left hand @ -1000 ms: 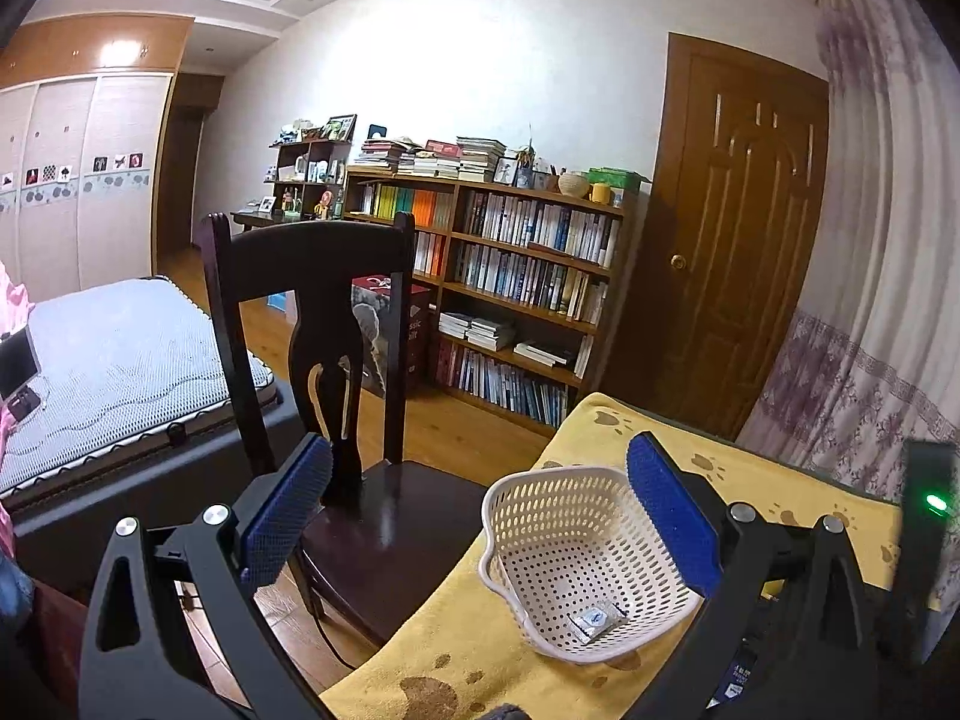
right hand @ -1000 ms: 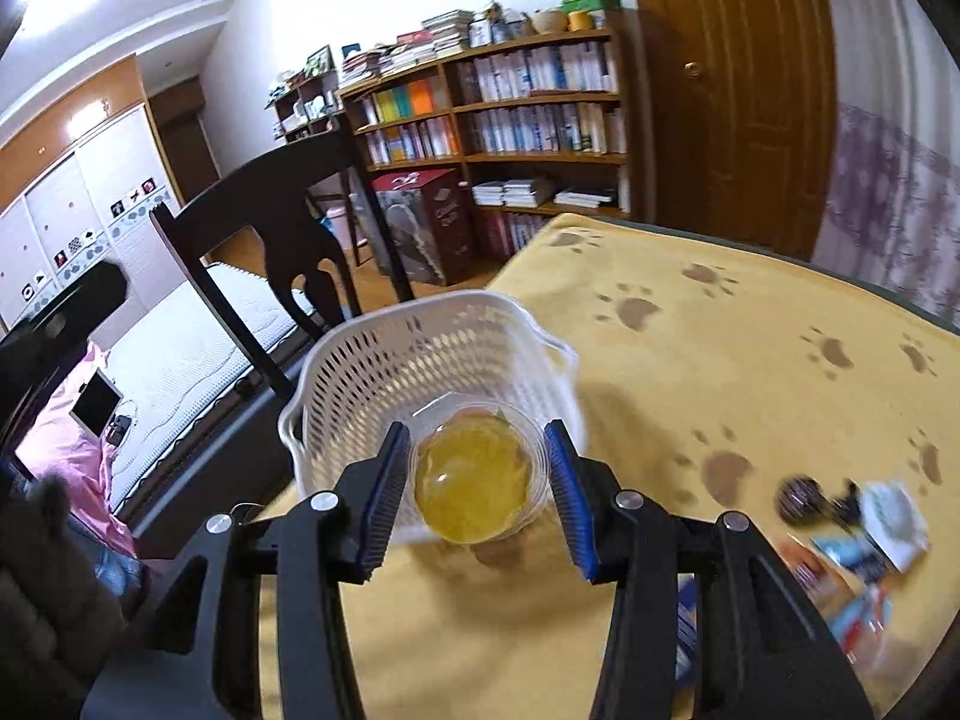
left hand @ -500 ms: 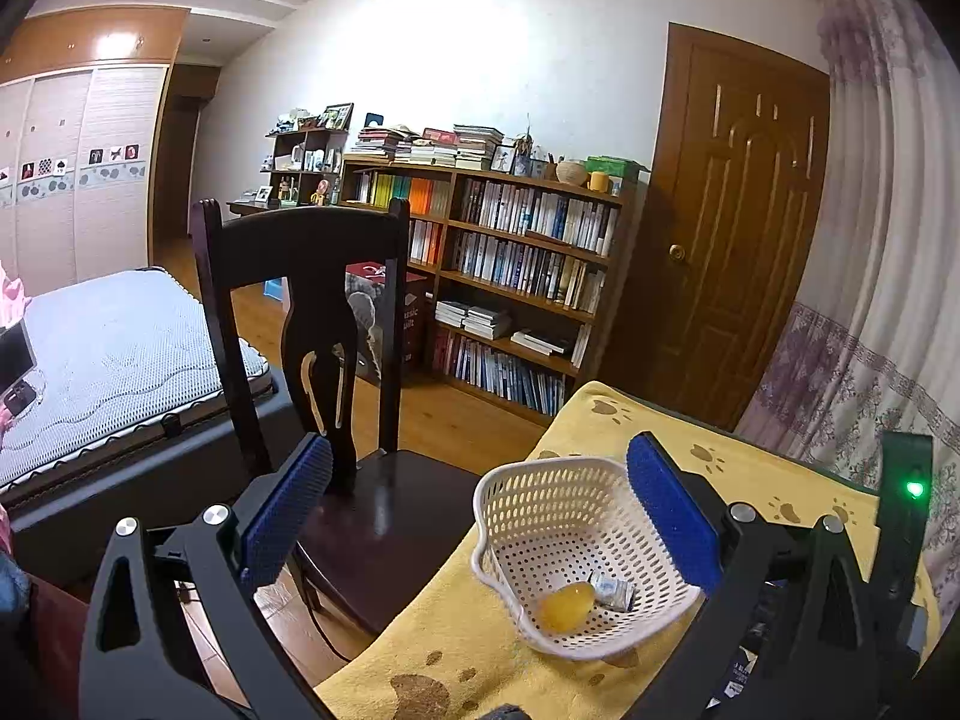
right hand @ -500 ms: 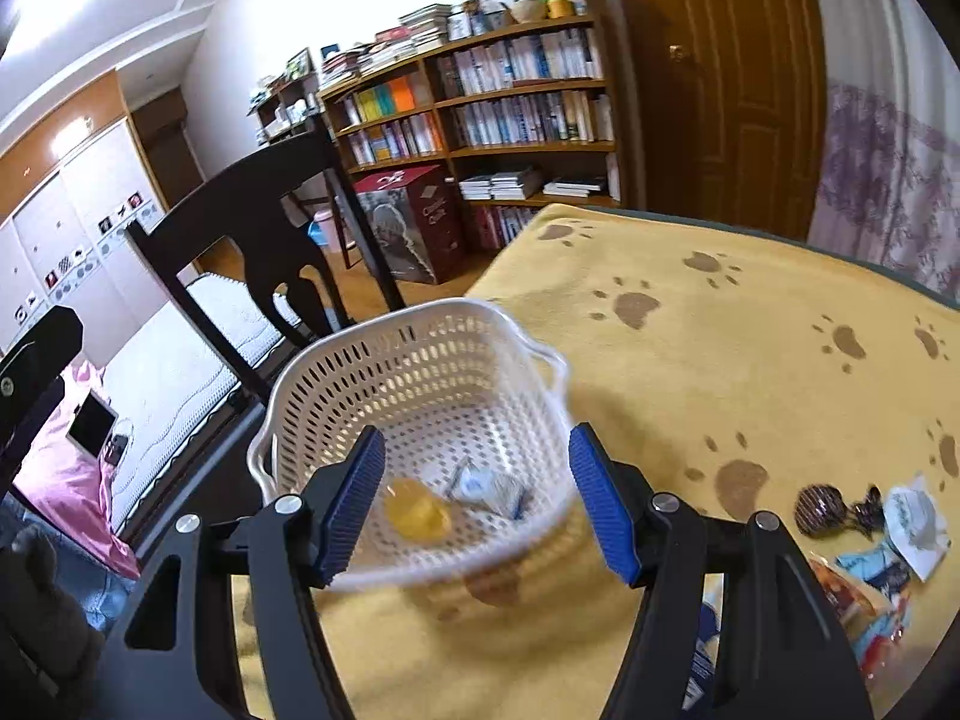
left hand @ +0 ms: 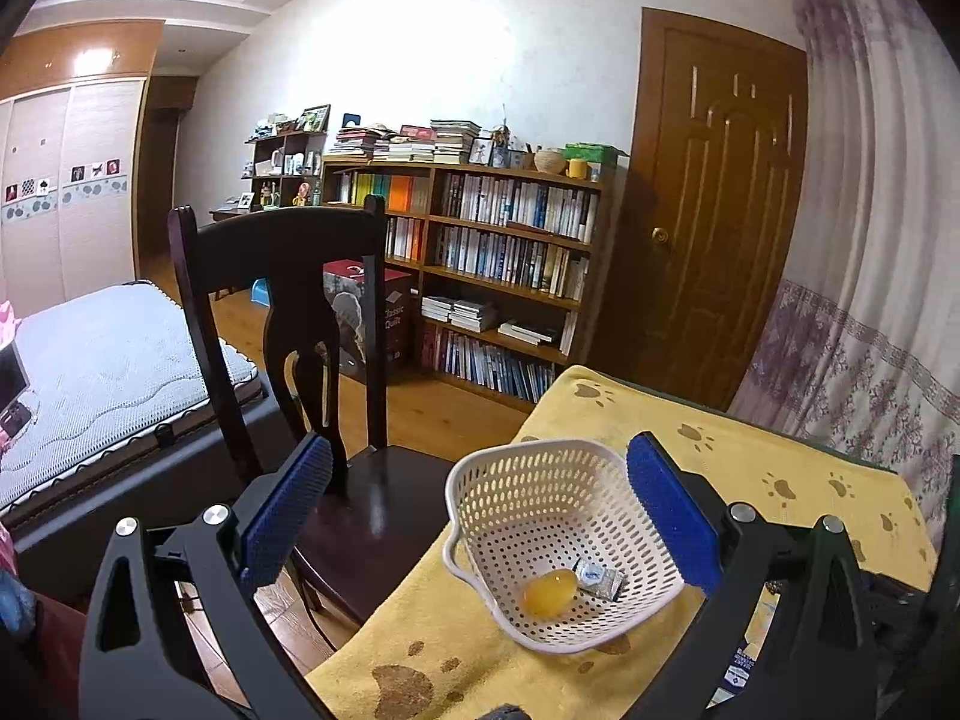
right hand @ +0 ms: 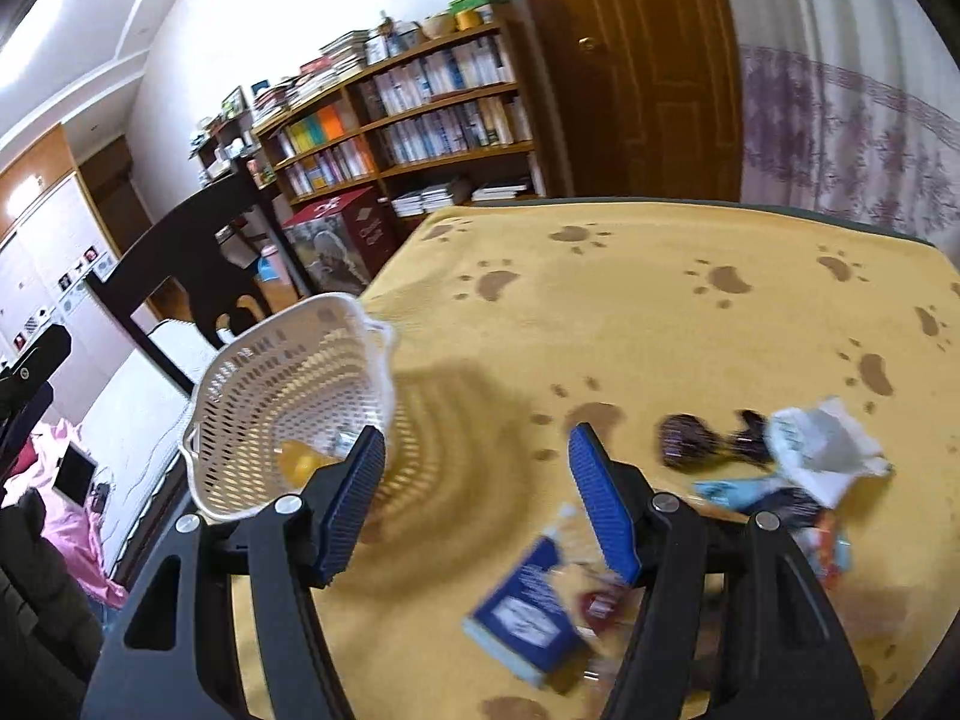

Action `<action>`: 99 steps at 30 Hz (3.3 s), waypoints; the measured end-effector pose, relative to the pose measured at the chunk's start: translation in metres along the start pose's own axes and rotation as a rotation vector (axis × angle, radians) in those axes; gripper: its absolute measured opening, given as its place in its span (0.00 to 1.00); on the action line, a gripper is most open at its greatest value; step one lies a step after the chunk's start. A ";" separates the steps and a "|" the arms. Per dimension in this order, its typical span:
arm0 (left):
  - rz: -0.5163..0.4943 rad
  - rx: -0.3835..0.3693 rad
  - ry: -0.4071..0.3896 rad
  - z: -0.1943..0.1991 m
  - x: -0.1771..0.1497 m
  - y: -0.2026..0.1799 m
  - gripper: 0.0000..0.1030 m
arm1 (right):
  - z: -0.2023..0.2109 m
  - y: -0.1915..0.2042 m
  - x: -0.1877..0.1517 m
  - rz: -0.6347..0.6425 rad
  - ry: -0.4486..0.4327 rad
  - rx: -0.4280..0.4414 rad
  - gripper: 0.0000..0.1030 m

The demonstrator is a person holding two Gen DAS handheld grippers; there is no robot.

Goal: Organize snacks
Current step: 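Move the right tool to the clear bar packet and grasp it, then grasp the brown-and-cream chip bag with the left tool while the right tool holds the bar packet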

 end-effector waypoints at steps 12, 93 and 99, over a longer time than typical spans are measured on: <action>-0.074 -0.018 0.021 -0.003 -0.012 -0.027 0.97 | 0.027 -0.101 -0.033 -0.215 -0.025 -0.015 0.64; -0.595 -0.367 0.430 -0.086 -0.146 -0.236 0.97 | 0.025 -0.226 -0.120 -0.364 0.016 -0.312 0.73; -0.649 -0.353 0.437 -0.093 -0.152 -0.256 0.97 | 0.025 -0.227 -0.120 -0.367 0.013 -0.309 0.72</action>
Point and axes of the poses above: each gripper's, at about its wrist camera, not at the fingertips, and z roughly against the way its jaws point, y to its left, x to its top, the point moved 4 cm from there along -z, roughly the way its jaws point, and after that the axes turned 15 degrees about y, right-handed, at the moved point
